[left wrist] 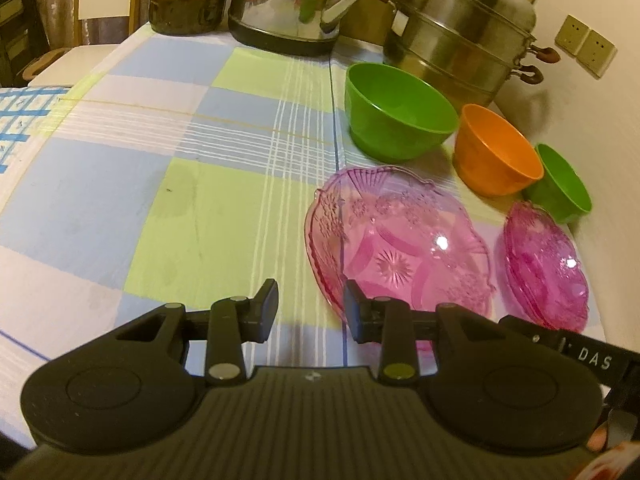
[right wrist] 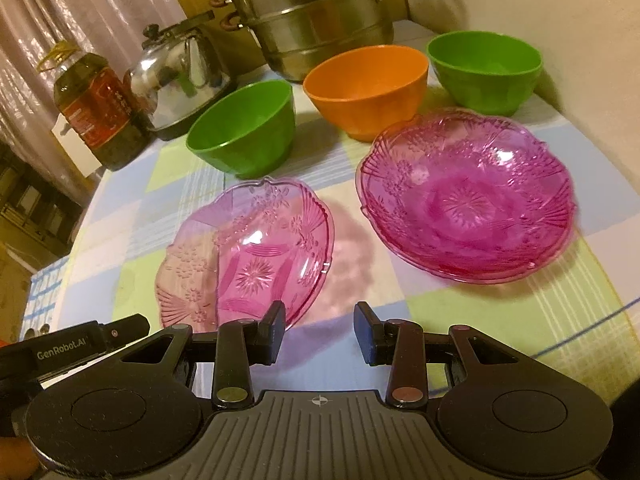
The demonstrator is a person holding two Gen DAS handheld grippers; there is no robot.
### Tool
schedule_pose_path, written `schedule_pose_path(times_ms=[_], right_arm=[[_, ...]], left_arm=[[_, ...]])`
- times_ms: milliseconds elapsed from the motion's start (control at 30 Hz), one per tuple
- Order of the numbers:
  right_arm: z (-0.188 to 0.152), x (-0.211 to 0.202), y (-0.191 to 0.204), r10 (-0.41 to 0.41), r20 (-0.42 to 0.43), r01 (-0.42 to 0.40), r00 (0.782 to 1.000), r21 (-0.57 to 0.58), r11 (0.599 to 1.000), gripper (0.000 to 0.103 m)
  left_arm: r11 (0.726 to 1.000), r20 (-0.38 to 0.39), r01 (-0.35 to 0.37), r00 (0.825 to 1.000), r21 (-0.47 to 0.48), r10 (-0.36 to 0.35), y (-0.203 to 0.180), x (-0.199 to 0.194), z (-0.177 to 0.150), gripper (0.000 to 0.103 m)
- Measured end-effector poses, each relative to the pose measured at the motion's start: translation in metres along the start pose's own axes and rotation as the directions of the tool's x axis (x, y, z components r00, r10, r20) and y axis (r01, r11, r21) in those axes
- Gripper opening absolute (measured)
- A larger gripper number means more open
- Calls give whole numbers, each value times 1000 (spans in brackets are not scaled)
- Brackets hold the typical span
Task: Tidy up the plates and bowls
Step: 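Move both tools to the remaining single pink plate, then close the left gripper on the plate rim while the right gripper grips it too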
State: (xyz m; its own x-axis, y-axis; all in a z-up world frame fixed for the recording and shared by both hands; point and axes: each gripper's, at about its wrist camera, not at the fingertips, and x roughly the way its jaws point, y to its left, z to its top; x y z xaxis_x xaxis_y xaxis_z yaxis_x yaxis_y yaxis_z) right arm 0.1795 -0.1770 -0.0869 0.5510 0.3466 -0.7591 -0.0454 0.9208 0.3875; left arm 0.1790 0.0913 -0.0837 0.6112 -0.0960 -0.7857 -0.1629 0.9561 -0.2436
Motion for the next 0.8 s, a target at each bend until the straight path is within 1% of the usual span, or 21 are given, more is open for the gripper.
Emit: schedule_pose_path(times_ms=[133,300,500,667,800], right_arm=[[3,14,0,4,-5,-4,1000,12,1000,38],[7,31,-1,2,-21,-1,1000,33,999,38],[12,41,-2,-2,-26,3,1000,47,999,38],[13,47,-2,-3,-31,5,1000,55,998,38],[14,51,-1,-5,-40,7,999,57,998,38]], left_arm=[[1000,0,-1,1000,-10,1,3,14,5,31],[999,13,18,1000,-36,-18,7,29,8,31],[999,26,19,1000,-41,-18,7,42,11,31],[999,23,23,999,-42,-22,5,51,13,24],[999,22,27,999,-41,-26,4,53,14,14]])
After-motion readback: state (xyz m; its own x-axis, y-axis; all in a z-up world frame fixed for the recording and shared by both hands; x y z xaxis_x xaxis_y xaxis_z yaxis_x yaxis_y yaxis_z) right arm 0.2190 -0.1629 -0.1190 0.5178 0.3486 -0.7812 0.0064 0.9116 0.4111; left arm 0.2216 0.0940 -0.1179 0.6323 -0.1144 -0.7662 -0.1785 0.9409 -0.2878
